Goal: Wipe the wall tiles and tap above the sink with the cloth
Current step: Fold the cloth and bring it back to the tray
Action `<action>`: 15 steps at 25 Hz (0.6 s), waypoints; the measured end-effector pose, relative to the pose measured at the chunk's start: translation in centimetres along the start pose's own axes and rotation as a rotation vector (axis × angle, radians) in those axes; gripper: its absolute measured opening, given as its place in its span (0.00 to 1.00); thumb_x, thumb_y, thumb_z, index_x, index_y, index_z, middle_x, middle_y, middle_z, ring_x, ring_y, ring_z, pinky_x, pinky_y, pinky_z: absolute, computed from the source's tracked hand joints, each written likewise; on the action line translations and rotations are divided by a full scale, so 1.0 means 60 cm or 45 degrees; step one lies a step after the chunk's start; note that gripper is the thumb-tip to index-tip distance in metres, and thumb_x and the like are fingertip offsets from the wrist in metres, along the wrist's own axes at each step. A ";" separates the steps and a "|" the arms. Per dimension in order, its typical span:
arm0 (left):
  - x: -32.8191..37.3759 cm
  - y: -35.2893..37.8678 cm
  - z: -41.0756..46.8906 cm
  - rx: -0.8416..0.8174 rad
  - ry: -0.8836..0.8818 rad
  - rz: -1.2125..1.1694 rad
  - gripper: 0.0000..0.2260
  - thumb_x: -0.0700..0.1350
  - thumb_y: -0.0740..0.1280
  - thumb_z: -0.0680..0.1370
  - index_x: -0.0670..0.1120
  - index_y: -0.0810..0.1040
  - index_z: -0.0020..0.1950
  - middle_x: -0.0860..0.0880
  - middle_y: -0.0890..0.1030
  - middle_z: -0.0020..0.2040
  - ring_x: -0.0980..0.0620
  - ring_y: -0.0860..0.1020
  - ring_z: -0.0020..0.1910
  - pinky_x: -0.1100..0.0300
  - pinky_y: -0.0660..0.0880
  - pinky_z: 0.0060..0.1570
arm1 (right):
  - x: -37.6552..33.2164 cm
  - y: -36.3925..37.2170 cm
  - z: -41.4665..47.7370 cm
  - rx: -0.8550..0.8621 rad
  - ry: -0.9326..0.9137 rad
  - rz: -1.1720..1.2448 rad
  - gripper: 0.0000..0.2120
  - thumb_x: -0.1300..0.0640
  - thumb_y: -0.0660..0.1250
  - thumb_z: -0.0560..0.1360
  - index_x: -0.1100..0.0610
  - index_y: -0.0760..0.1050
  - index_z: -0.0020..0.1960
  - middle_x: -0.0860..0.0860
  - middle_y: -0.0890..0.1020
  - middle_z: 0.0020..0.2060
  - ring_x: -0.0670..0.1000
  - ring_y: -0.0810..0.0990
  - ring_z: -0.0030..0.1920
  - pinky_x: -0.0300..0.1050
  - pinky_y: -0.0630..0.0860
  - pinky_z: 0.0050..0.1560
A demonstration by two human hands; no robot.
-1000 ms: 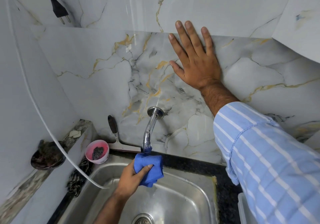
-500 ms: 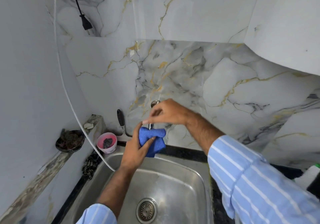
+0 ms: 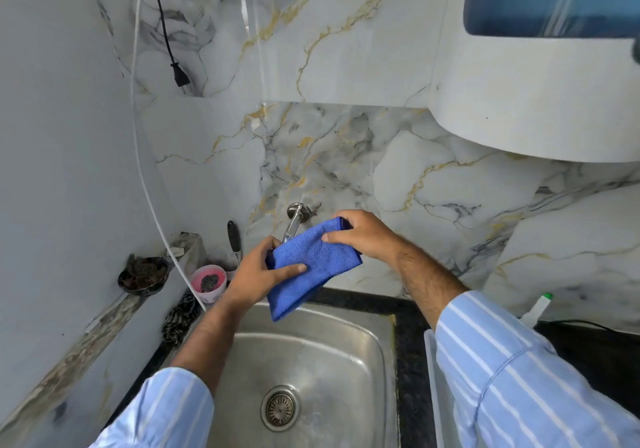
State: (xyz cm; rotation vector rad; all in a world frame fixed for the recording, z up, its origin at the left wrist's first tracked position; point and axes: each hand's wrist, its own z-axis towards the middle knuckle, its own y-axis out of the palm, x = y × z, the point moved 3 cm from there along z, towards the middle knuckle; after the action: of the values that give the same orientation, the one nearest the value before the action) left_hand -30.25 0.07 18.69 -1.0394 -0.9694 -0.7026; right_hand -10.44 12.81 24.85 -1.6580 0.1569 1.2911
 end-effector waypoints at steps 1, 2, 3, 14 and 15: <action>-0.001 0.004 -0.004 -0.052 -0.032 -0.084 0.23 0.52 0.83 0.65 0.42 0.75 0.47 0.51 0.80 0.38 0.55 0.77 0.36 0.58 0.75 0.37 | 0.011 -0.005 -0.014 0.027 0.037 0.095 0.03 0.56 0.78 0.78 0.51 0.85 0.49 0.44 0.89 0.44 0.48 0.89 0.48 0.49 0.83 0.53; -0.002 0.011 -0.009 -0.099 -0.065 -0.154 0.23 0.49 0.83 0.65 0.41 0.76 0.49 0.49 0.82 0.39 0.54 0.79 0.38 0.59 0.76 0.38 | 0.022 -0.010 -0.028 0.060 0.071 0.159 0.03 0.55 0.78 0.79 0.53 0.86 0.52 0.49 0.90 0.49 0.53 0.89 0.53 0.53 0.84 0.59; -0.001 0.018 -0.013 -0.131 -0.101 -0.213 0.23 0.47 0.83 0.66 0.39 0.76 0.51 0.47 0.84 0.41 0.52 0.81 0.40 0.60 0.78 0.40 | 0.035 -0.016 -0.043 0.096 0.091 0.179 0.04 0.55 0.77 0.80 0.54 0.86 0.54 0.52 0.90 0.51 0.56 0.89 0.56 0.55 0.83 0.63; -0.020 0.225 -0.056 -0.284 -0.439 -0.398 0.17 0.45 0.83 0.65 0.40 0.79 0.45 0.43 0.85 0.39 0.49 0.83 0.34 0.59 0.78 0.31 | 0.238 -0.064 -0.257 0.089 0.565 0.567 0.11 0.71 0.71 0.82 0.56 0.83 0.55 0.54 0.88 0.56 0.49 0.88 0.51 0.42 0.86 0.50; -0.026 0.259 -0.065 -0.364 -0.430 -0.396 0.17 0.43 0.81 0.68 0.37 0.78 0.48 0.44 0.84 0.39 0.50 0.82 0.35 0.60 0.78 0.32 | 0.269 -0.073 -0.285 0.123 0.618 0.563 0.11 0.72 0.71 0.82 0.57 0.83 0.56 0.58 0.87 0.59 0.52 0.88 0.54 0.46 0.86 0.57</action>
State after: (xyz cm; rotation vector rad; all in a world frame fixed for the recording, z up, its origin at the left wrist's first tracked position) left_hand -16.47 2.19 10.62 -1.2995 -1.3703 -0.9615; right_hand 10.45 9.34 13.75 -1.8891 0.9057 1.1423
